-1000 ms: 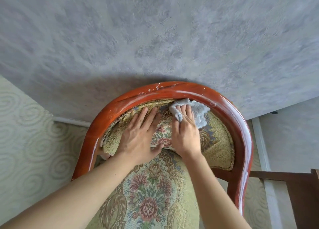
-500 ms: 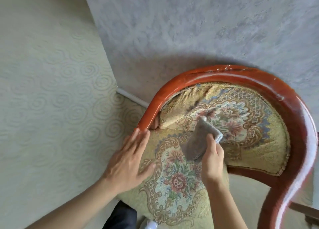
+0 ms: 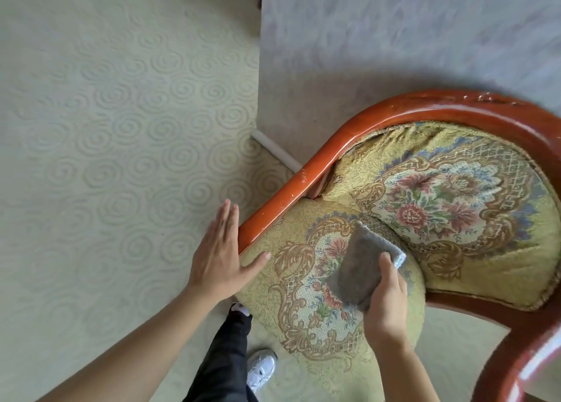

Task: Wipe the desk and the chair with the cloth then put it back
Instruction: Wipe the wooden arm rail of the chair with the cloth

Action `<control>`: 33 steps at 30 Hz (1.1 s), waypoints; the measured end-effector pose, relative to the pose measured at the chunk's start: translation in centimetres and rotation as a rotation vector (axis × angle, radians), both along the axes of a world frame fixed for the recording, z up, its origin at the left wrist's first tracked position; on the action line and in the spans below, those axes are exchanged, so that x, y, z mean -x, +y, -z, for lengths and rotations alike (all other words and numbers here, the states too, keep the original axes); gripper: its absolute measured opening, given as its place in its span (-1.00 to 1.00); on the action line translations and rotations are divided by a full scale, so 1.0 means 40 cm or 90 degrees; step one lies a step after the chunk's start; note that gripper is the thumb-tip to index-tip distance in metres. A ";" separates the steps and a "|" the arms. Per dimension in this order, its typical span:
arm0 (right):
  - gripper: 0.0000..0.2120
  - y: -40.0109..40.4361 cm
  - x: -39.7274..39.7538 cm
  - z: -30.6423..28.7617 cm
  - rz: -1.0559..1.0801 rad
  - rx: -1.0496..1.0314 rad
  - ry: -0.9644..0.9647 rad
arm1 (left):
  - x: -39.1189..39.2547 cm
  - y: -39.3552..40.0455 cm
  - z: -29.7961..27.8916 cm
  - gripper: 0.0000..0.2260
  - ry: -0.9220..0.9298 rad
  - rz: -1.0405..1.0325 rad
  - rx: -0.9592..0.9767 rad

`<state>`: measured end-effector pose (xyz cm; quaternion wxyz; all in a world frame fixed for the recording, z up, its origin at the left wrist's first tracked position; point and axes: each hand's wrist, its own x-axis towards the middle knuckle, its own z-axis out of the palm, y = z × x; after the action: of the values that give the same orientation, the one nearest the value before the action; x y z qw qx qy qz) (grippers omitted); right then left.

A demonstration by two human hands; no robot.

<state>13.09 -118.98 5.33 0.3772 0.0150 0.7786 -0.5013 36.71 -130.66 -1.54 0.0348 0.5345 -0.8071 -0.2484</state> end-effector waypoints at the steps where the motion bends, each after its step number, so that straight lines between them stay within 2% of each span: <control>1: -0.77 -0.005 -0.006 0.002 -0.009 0.013 0.001 | 0.006 -0.010 0.006 0.05 0.002 -0.001 0.011; 4: -0.79 -0.035 -0.022 0.010 -0.024 0.060 0.000 | 0.012 -0.033 0.025 0.10 0.002 -0.026 0.012; 9: -0.84 -0.100 -0.042 0.026 -0.019 0.123 0.003 | 0.013 -0.020 0.060 0.20 -0.011 -0.141 0.011; 11: -0.83 -0.121 -0.048 0.032 -0.038 0.136 0.041 | 0.013 -0.021 0.066 0.21 -0.017 -0.147 0.013; 14: -0.78 -0.153 -0.072 0.026 -0.090 0.153 0.066 | 0.011 -0.024 0.074 0.20 -0.036 -0.140 0.036; 16: -0.63 -0.166 -0.088 0.029 -0.137 0.148 0.103 | 0.014 -0.025 0.079 0.18 -0.059 -0.144 0.067; 17: -0.66 -0.173 -0.094 0.033 -0.163 0.163 0.141 | 0.016 -0.025 0.081 0.16 -0.069 -0.148 0.085; 18: -0.75 -0.183 -0.106 0.028 -0.199 0.187 0.196 | 0.017 -0.025 0.085 0.15 -0.076 -0.150 0.104; 21: -0.75 -0.214 -0.123 0.029 -0.417 0.284 0.390 | 0.019 -0.026 0.093 0.11 -0.077 -0.141 0.143; 23: -0.64 -0.234 -0.138 0.050 -0.639 0.326 0.526 | 0.018 -0.030 0.096 0.08 -0.065 -0.140 0.155; 24: -0.58 -0.242 -0.142 0.070 -0.753 0.344 0.575 | 0.018 -0.033 0.096 0.06 -0.042 -0.137 0.153; 26: -0.53 -0.252 -0.160 0.101 -0.924 0.320 0.581 | 0.018 -0.034 0.095 -0.05 0.021 -0.127 0.162; 29: -0.51 -0.247 -0.158 0.133 -0.980 0.255 0.539 | 0.018 -0.030 0.099 -0.26 0.074 -0.131 0.260; 33: -0.48 -0.269 -0.132 0.148 -0.990 0.230 0.573 | 0.016 -0.032 0.100 -0.32 0.084 -0.133 0.232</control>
<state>18.38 -129.74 -0.60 0.2659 -0.7693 0.5527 -0.1787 36.09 -131.93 -5.55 0.2091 0.5825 -0.7750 -0.1282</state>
